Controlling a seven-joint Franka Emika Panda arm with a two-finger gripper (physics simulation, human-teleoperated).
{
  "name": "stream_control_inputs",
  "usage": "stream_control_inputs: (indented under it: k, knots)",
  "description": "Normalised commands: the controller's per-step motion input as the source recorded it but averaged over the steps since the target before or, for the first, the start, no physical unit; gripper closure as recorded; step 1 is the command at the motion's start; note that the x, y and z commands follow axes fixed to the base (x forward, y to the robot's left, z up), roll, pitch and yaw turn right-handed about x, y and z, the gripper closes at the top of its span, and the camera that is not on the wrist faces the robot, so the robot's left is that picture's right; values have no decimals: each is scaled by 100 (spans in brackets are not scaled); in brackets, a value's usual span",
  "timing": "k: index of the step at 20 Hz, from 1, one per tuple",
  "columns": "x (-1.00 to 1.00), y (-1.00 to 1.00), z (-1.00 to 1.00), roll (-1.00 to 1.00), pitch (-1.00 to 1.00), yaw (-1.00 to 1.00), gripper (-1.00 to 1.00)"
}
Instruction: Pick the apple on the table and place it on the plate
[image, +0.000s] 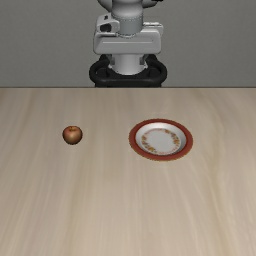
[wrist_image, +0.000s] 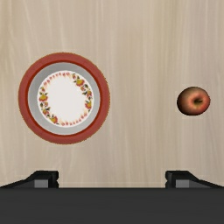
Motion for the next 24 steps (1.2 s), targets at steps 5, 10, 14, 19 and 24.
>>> stream_control_inputs:
  k: [5, 10, 14, 19, 24]
  knots:
    - [0, -100, 0, 0, 0, 0, -100]
    - [0, -100, 0, 0, 0, 0, -100]
    - [0, -100, 0, 0, 0, 0, -100]
    - [100, 0, 0, 0, 0, 0, -100]
    - [20, 0, -80, 0, 0, 0, -100]
